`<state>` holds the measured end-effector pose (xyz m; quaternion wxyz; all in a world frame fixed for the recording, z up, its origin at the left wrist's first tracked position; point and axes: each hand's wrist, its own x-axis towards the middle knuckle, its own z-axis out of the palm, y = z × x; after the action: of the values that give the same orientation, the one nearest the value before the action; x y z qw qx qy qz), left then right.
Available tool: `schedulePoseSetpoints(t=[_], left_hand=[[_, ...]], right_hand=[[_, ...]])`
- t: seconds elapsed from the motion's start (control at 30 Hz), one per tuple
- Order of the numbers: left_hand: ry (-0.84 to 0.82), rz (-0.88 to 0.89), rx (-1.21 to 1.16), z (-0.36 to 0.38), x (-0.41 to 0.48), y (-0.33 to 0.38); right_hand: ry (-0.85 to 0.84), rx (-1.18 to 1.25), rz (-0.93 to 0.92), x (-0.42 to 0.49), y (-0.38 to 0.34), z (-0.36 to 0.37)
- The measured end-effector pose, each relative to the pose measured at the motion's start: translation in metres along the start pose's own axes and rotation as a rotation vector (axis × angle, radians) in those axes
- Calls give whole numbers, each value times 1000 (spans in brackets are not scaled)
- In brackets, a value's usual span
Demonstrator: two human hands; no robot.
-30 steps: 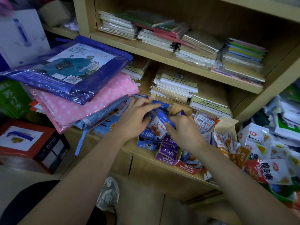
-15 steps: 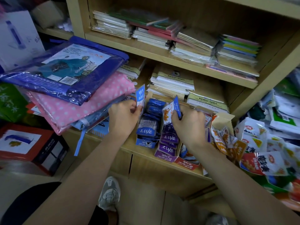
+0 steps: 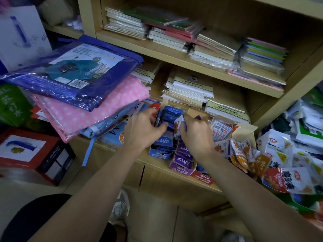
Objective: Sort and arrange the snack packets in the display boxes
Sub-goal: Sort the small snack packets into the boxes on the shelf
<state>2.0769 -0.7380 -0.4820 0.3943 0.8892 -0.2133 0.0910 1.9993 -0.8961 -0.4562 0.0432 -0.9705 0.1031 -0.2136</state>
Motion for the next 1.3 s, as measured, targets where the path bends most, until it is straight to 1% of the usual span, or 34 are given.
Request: schedulePoseSetpoints(t=[0.03,0.13,0.17,0.23,0.37,0.4,0.5,0.57,0.63,0.73,0.83,0.93,0.97,1.03,1.1,1.17,1.23,1.3], left_hand=[[-57,54,22,-3,-3,1],[-345,232,150,-1,-16,-6],[-372,252,146,2,-18,-9],[-303,239,62,6,-17,-13],[-95,240,14,4,-11,-14],[-65,196,-11,2,-10,-13],[-47,22,-87,0,-8,-10],[-13,0,-151,2,-3,-9],[43,16,-181,4,1,-9],[109,56,-120,6,9,-10],[97,114,-114,12,13,-13],[84,252,-21,19,10,-18],[79,267,7,21,9,-20],[54,222,-8,22,8,-23],[0,120,-103,21,9,-26],[-24,21,-215,18,10,-28],[-38,-83,-307,17,11,-33],[-68,-198,-434,16,12,-36]], right_hand=[[-24,-18,-21,0,0,2],[-66,-7,-48,2,1,3],[-57,-11,-57,2,2,3],[-26,-19,-65,2,6,1],[4,7,-53,0,10,-4],[8,12,-49,0,10,-5],[-1,43,-34,1,11,-6],[-28,43,-62,1,12,-4],[-79,52,-86,0,13,0],[-106,99,-54,-3,14,7],[-77,172,-13,-5,13,11],[-82,262,28,-6,14,12],[-85,319,40,-8,15,12],[-73,427,47,-14,18,11],[-24,448,14,-22,23,13],[7,392,-43,-29,24,18],[1,309,-110,-31,24,25],[-72,223,-136,-33,21,29]])
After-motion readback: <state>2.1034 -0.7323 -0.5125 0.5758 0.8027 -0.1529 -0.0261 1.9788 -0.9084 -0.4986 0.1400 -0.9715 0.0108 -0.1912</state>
